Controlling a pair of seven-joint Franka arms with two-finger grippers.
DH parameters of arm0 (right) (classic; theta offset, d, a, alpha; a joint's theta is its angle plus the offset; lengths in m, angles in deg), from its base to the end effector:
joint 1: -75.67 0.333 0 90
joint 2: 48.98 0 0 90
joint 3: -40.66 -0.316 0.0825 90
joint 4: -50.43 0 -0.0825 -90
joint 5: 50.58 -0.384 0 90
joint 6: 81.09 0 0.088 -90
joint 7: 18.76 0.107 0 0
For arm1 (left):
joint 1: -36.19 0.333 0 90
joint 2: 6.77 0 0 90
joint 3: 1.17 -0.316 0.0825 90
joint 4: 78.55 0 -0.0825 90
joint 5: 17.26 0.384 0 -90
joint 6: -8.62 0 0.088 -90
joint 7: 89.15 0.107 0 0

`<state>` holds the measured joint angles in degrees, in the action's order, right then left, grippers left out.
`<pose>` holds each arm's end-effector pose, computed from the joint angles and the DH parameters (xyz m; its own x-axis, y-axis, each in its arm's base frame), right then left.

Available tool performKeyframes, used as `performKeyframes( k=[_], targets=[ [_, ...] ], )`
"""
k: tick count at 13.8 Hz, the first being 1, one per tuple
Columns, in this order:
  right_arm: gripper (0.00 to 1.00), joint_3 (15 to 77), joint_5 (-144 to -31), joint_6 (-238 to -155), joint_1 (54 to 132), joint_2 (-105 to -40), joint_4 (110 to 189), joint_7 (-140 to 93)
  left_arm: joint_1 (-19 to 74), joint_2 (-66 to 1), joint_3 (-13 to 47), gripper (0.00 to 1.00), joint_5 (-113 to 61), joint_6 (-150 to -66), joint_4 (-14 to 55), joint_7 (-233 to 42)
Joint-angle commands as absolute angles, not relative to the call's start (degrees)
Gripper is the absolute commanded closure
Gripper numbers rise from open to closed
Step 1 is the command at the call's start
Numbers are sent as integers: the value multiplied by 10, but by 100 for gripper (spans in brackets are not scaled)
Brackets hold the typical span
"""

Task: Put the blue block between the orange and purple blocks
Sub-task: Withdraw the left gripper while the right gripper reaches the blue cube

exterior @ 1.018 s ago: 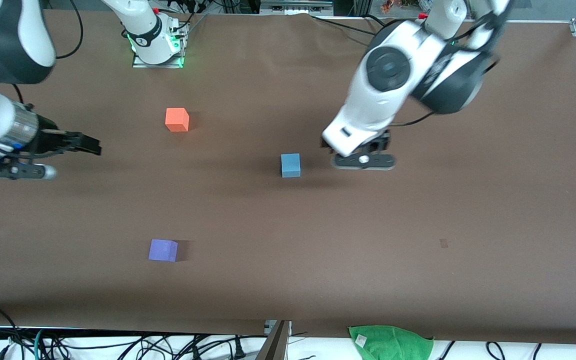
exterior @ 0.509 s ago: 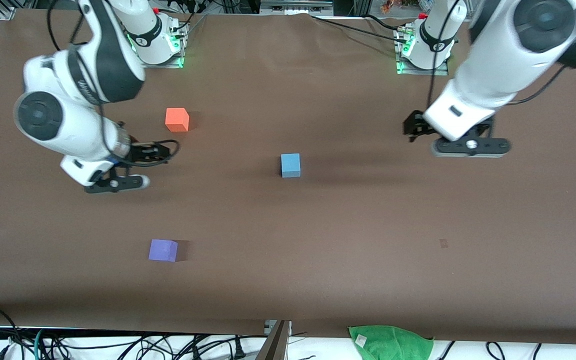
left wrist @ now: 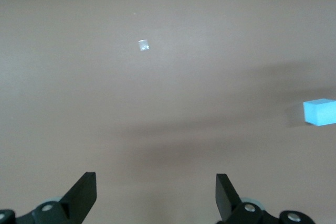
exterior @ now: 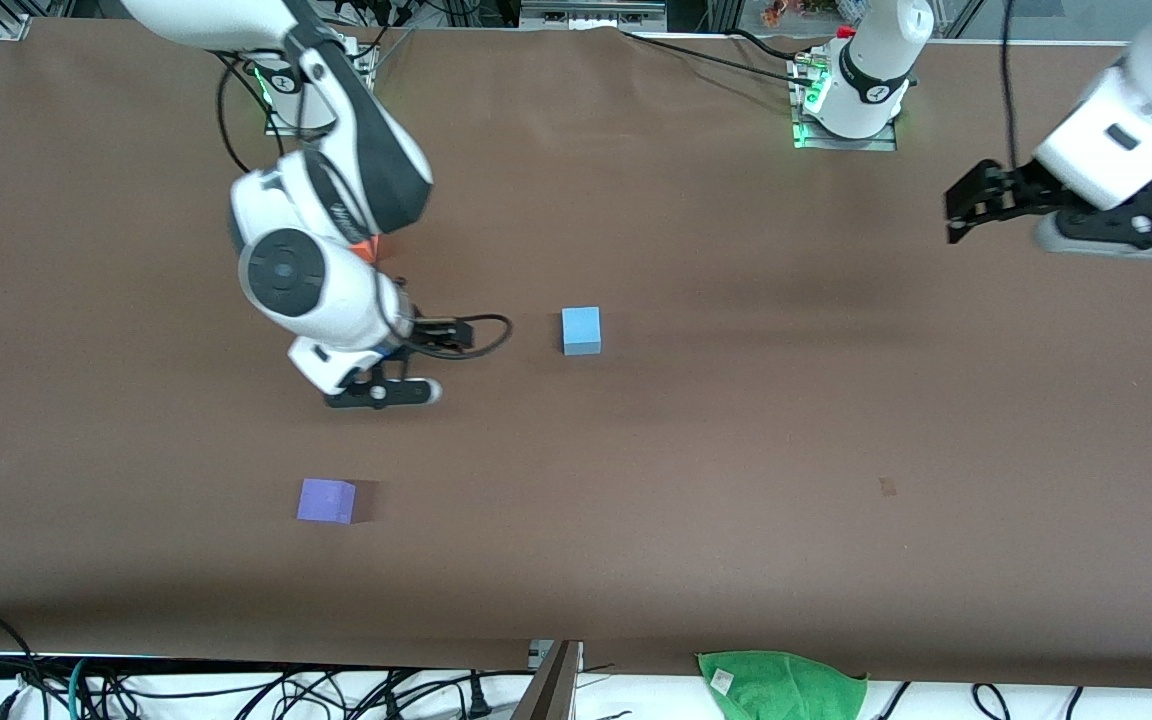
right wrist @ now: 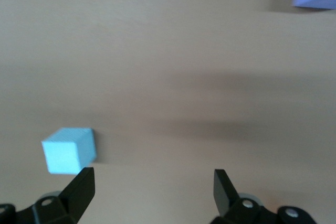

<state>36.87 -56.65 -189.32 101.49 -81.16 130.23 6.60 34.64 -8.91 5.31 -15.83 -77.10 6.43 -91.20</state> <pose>0.6143 0.3481 0.3781 0.9925 0.0339 -0.1177 0.0232 -0.9955 -0.0915 0.5540 -0.0740 0.6384 0.9945 -0.1023 -0.0234 -0.1028 -0.9945 -0.0216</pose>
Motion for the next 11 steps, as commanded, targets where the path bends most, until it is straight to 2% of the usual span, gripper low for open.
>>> performKeyframes(
  k=[1, 5, 8, 11],
  targets=[
    [0, 373, -565, -1950, 1072, -854, 1276, 129, 328, -69, 13, 0, -170, -807, 125, -870],
    [0, 374, -564, -2037, 1116, -891, 1291, 144, 335, -87, 14, 0, -163, -786, 122, -894],
    [0, 377, -559, -2100, 1156, -897, 1336, 182, 334, -97, 15, 0, -163, -787, 115, -931],
    [0, 378, -550, -2108, 1178, -898, 1355, 183, 335, -99, 14, 0, -163, -787, 115, -926]
  ],
)
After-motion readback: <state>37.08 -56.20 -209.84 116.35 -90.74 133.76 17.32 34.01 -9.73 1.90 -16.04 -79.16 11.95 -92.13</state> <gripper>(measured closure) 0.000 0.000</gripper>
